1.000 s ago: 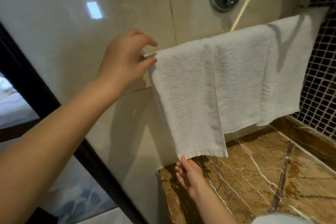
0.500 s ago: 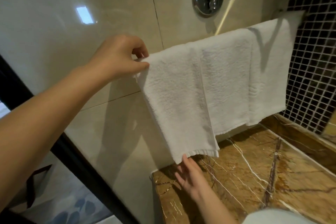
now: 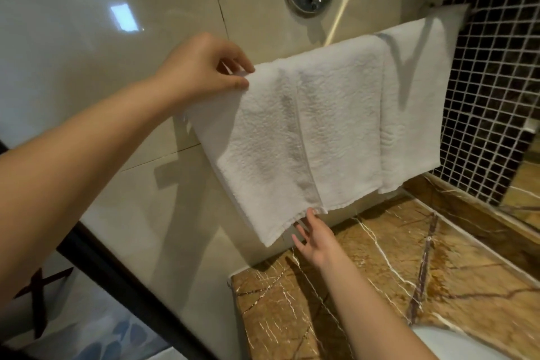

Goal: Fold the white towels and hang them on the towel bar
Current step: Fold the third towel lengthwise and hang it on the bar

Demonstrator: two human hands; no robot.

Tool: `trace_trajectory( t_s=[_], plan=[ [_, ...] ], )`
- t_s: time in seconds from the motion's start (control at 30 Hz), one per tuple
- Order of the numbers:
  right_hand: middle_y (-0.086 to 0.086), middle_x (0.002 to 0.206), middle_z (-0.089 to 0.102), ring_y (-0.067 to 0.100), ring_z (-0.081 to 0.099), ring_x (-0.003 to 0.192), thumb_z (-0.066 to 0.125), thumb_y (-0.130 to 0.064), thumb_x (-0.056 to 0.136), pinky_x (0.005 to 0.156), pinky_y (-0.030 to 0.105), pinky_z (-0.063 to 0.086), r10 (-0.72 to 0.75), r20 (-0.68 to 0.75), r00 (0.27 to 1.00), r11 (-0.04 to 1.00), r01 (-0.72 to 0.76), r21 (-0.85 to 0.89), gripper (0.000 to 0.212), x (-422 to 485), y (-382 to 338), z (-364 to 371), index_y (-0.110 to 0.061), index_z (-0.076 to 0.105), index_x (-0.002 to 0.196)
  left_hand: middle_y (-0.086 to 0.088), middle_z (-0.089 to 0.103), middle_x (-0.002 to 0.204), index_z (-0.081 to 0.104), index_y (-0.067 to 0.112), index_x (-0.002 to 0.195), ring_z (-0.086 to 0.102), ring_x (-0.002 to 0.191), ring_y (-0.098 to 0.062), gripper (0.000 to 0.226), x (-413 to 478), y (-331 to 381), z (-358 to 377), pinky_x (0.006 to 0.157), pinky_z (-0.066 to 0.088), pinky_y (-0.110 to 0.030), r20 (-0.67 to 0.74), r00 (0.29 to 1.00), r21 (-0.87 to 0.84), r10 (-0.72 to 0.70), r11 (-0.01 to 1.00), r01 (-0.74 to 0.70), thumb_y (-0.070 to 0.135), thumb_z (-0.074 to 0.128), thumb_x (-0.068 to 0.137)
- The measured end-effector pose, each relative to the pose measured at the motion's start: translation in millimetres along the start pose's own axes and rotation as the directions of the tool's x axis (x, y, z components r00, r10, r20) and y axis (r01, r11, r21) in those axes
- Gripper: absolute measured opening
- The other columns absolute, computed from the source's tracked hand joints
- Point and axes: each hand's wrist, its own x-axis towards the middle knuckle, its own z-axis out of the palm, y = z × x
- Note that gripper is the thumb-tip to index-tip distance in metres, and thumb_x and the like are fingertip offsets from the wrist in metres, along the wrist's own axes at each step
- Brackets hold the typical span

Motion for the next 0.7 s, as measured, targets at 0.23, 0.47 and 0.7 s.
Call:
trace_trajectory(
  t_s=[0.23, 0.47, 0.7],
  plan=[
    [0.007, 0.131, 0.057, 0.023, 0.051, 0.122, 0.064, -0.026, 0.089, 0.1, 0.04, 0.046, 0.019, -0.011, 1.0, 1.0, -0.02, -0.022, 0.045, 6, -2, 10, -0.013, 0.053, 0.13, 0.004, 0.064, 0.09, 0.07, 0.024, 0.103, 0.056, 0.074, 0.001, 0.027, -2, -1, -3, 0.063, 0.041, -0.014, 0.009, 1.0, -0.02, -0.024, 0.999, 0.025, 0.017, 0.076, 0.077],
    [0.002, 0.126, 0.06, 0.018, 0.055, 0.11, 0.067, -0.024, 0.087, 0.092, 0.036, 0.047, 0.012, -0.042, 0.999, 0.996, -0.015, -0.093, 0.027, -7, 27, 16, -0.019, 0.062, 0.113, 0.013, 0.063, 0.09, 0.066, 0.031, 0.103, 0.061, 0.085, -0.005, 0.033, -4, -4, -8, 0.057, 0.048, -0.015, 0.086, 0.996, 0.005, -0.003, 1.0, 0.003, 0.013, 0.075, 0.076],
    [0.008, 0.136, 0.052, 0.026, 0.044, 0.128, 0.068, -0.021, 0.086, 0.098, 0.04, 0.044, 0.037, 0.007, 0.999, 0.999, -0.037, -0.016, 0.05, -10, 10, 11, -0.012, 0.051, 0.132, -0.001, 0.064, 0.092, 0.063, 0.026, 0.094, 0.061, 0.083, -0.017, 0.031, 11, 1, -7, 0.075, 0.052, -0.035, 0.143, 0.99, 0.036, -0.009, 0.999, 0.004, 0.005, 0.072, 0.074]
  ],
)
